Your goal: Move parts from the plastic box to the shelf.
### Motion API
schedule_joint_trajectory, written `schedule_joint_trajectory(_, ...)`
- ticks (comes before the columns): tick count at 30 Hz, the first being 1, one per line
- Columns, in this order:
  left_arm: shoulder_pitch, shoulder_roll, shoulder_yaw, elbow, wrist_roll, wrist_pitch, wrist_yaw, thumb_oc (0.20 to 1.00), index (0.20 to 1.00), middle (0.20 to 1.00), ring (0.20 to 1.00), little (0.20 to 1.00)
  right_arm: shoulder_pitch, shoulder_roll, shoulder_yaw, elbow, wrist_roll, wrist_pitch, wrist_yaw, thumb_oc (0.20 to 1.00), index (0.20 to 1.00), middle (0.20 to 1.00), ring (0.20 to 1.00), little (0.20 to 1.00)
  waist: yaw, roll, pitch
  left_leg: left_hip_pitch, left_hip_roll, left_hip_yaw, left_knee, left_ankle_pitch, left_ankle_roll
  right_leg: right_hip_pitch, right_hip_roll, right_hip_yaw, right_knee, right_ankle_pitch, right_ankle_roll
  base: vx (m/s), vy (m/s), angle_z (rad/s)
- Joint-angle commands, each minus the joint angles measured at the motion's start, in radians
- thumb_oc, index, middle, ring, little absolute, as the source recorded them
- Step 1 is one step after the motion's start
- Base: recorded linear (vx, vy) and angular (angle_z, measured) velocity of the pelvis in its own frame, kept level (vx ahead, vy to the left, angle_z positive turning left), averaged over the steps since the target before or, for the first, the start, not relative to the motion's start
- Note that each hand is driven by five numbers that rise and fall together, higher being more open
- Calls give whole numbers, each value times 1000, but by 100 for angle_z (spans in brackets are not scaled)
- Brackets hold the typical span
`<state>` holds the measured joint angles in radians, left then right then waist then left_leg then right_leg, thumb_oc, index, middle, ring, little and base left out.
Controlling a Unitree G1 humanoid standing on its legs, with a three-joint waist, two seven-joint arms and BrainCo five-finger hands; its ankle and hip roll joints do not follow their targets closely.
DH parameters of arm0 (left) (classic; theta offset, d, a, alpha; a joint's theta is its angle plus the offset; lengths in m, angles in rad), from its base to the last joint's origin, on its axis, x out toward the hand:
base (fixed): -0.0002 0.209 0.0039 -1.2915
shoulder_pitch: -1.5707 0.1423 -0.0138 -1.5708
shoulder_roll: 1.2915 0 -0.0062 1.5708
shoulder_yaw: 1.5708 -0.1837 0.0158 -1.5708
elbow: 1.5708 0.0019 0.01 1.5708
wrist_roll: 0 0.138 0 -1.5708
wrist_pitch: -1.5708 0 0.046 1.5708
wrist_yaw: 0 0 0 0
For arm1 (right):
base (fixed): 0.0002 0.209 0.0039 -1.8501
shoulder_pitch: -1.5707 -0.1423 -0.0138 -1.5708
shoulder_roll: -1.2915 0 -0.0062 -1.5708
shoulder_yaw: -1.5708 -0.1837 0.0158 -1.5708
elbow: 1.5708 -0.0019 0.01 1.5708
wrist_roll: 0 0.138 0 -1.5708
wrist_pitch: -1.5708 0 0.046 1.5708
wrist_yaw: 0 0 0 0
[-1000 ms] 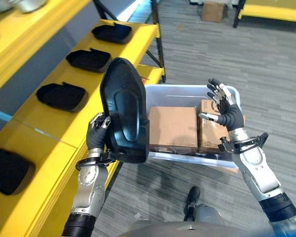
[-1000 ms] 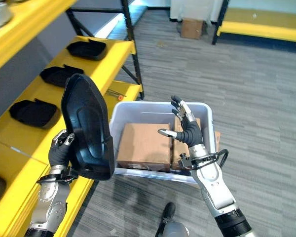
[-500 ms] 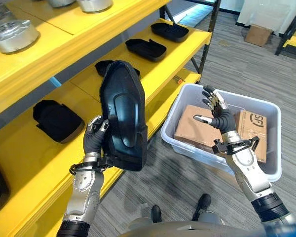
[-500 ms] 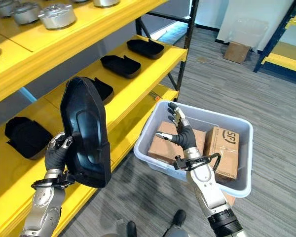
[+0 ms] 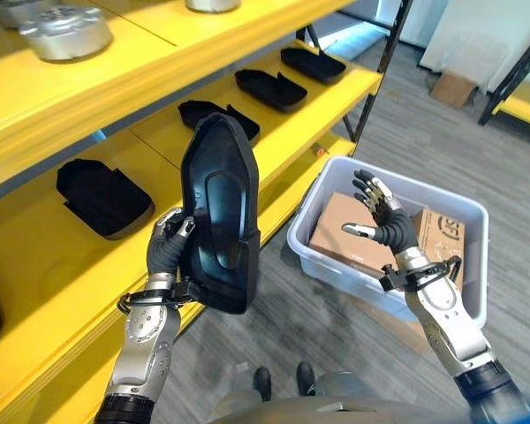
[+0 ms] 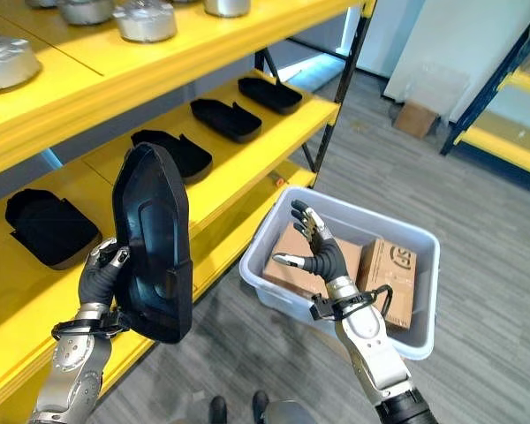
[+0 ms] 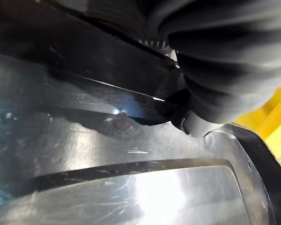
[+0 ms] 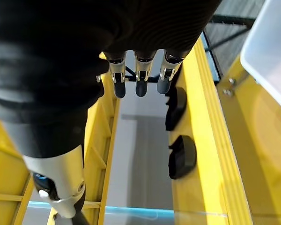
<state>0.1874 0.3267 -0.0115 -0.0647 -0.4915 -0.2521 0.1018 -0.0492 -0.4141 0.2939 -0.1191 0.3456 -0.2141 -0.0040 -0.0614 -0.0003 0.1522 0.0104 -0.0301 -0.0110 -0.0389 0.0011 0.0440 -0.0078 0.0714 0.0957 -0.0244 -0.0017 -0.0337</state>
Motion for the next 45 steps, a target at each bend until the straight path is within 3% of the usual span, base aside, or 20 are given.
schedule_joint_trajectory(1, -39, 41, 35, -66, -50, -75, -36, 200, 200, 200, 200, 200, -64, -3, 17, -3, 60, -59, 1, 1000, 1000, 1000, 1000, 1000, 25, -15, -87, -53, -73, -1, -48, 42, 16, -41, -35, -26, -8, 48, 97, -71, -74, 6)
schedule_joint_trajectory(3, -27, 38, 36, -72, -53, -71, -44, 200, 200, 200, 200, 200, -60, -8, 14, -9, 60, -59, 4, 1000, 1000, 1000, 1000, 1000, 25, -14, -89, -59, -72, -6, -43, 44, 13, -29, -35, -32, -24, 51, 95, -20, -52, 5)
schedule_joint_trajectory(7, -26, 26, 12, -61, -81, -64, -73, 200, 200, 200, 200, 200, -39, -55, -26, -31, 57, -72, 7, 1000, 1000, 1000, 1000, 1000, 28, -36, -10, -151, -101, -59, 199, -21, -21, -37, -59, -90, 33, 40, 67, -120, -49, 54)
schedule_joint_trajectory(9, -36, 26, 10, -68, -89, -61, -72, 200, 200, 200, 200, 200, -44, -62, -39, -30, 59, -75, 0, 1000, 1000, 1000, 1000, 1000, 16, -51, 3, -153, -66, -45, 263, -64, -21, -58, -87, -101, 61, 46, 72, -152, 62, 75)
schedule_joint_trajectory(10, -36, 26, 8, -69, -93, -59, -73, 200, 200, 200, 200, 200, -46, -64, -41, -26, 60, -76, -4, 1000, 1000, 1000, 1000, 1000, 10, -56, 2, -146, -27, -27, 283, -80, -22, -65, -100, -106, 78, 42, 71, -137, 132, 58)
schedule_joint_trajectory(11, -50, 30, 1, -65, -94, -59, -67, 200, 200, 200, 200, 200, -57, -66, -37, -21, 65, -77, -17, 1000, 1000, 1000, 1000, 1000, 1, -58, 5, -124, 75, -8, 304, -76, -32, -88, -116, -123, 125, 17, 65, -110, 143, 46)
schedule_joint_trajectory(12, -63, 29, -5, -60, -95, -58, -63, 200, 200, 200, 200, 200, -60, -64, -33, -17, 67, -78, -25, 1000, 1000, 1000, 1000, 1000, -8, -52, 1, -99, 134, -5, 272, -53, -47, -99, -123, -139, 145, 1, 64, -136, 280, 61)
schedule_joint_trajectory(13, -89, 24, -17, -51, -99, -56, -42, 200, 200, 200, 200, 200, -64, -63, -30, -10, 61, -76, -46, 1000, 1000, 1000, 1000, 1000, -30, -27, -2, -47, 276, 7, 196, 35, -85, -143, -141, -170, 225, -38, 72, -94, 334, 64)
schedule_joint_trajectory(15, -103, 19, -28, -35, -110, -50, -31, 200, 200, 200, 200, 200, -57, -55, -31, 5, 59, -71, -64, 1000, 1000, 1000, 1000, 1000, -39, 4, -7, -18, 379, 5, 102, 141, -126, -180, -168, -191, 299, -69, 88, -98, 408, 95)
schedule_joint_trajectory(16, -133, 18, -44, -30, -123, -49, -18, 200, 200, 200, 200, 200, -52, -55, -40, 11, 58, -73, -91, 1000, 1000, 1000, 1000, 1000, -53, 26, -2, -19, 405, 49, 13, 194, -159, -211, -215, -226, 359, -83, 105, -98, 368, 97)
schedule_joint_trajectory(20, -144, 24, -64, -33, -126, -45, -32, 200, 200, 200, 200, 200, -28, -47, -68, 5, 46, -82, -107, 1000, 1000, 1000, 1000, 1000, -58, 56, -6, 8, 380, 69, -46, 130, -189, -211, -275, -254, 361, -43, 144, -38, 317, 79)
schedule_joint_trajectory(24, -144, 53, -50, -43, -88, -42, -36, 200, 200, 200, 200, 200, -7, -21, -88, 9, 30, -73, -108, 1000, 1000, 1000, 1000, 1000, -36, 19, -13, 10, 319, 66, -6, 57, -172, -142, -339, -272, 300, -1, 186, 52, 198, 45)
schedule_joint_trajectory(26, -126, 67, -29, -44, -69, -43, -32, 200, 200, 200, 200, 200, 12, -7, -89, 11, 26, -63, -93, 1000, 1000, 1000, 1000, 1000, -13, -16, -23, 1, 256, 59, 39, 5, -152, -82, -383, -271, 217, 43, 215, 71, 207, 34)
schedule_joint_trajectory(33, -68, 76, 14, -52, -42, -34, -34, 200, 200, 200, 200, 200, 33, 2, -87, 11, 19, -46, -63, 1000, 1000, 1000, 1000, 1000, 17, -66, -45, -20, 191, 39, 68, -33, -123, -20, -424, -292, 131, 86, 238, 43, 108, 9)
schedule_joint_trajectory(38, -62, 84, 39, -60, -38, -36, -27, 200, 200, 200, 200, 200, -7, 15, -73, 23, 14, -39, -60, 1000, 1000, 1000, 1000, 1000, 53, -106, -38, -79, 114, 22, 188, -104, -87, -4, -475, -283, 106, 156, 261, 11, 146, 3)
schedule_joint_trajectory(39, -78, 90, 30, -52, -39, -36, -28, 200, 200, 200, 200, 200, -19, 21, -64, 29, 10, -37, -63, 1000, 1000, 1000, 1000, 1000, 59, -113, -34, -103, 74, 19, 232, -132, -67, 2, -504, -278, 99, 202, 267, 2, 198, 23)
schedule_joint_trajectory(41, -104, 102, 24, -49, -27, -35, -27, 200, 200, 200, 200, 200, -22, 34, -63, 34, 9, -36, -64, 1000, 1000, 1000, 1000, 1000, 58, -110, -40, -111, 47, 17, 233, -138, -52, -2, -521, -262, 98, 246, 266, 18, 264, 32)
schedule_joint_trajectory(43, -132, 117, 12, -39, -14, -38, -11, 200, 200, 200, 200, 200, -24, 40, -54, 29, 12, -35, -66, 1000, 1000, 1000, 1000, 1000, 40, -85, -43, -78, 34, 7, 178, -120, -25, -39, -491, -189, 173, 267, 229, 51, 321, 26)
schedule_joint_trajectory(44, -133, 117, 12, -38, -14, -38, -11, 200, 200, 200, 200, 200, -25, 40, -54, 29, 12, -35, -66, 1000, 1000, 1000, 1000, 1000, 42, -87, -45, -81, 32, 10, 173, -113, -25, -46, -493, -186, 173, 269, 229, 71, 336, 1)
schedule_joint_trajectory(45, -144, 110, -3, -27, -9, -38, -6, 200, 200, 200, 200, 200, -29, 34, -44, 25, 20, -35, -60, 1000, 1000, 1000, 1000, 1000, 15, -65, -37, -47, 34, -3, 127, -97, -8, -90, -388, -105, 242, 202, 196, 37, 254, 1)
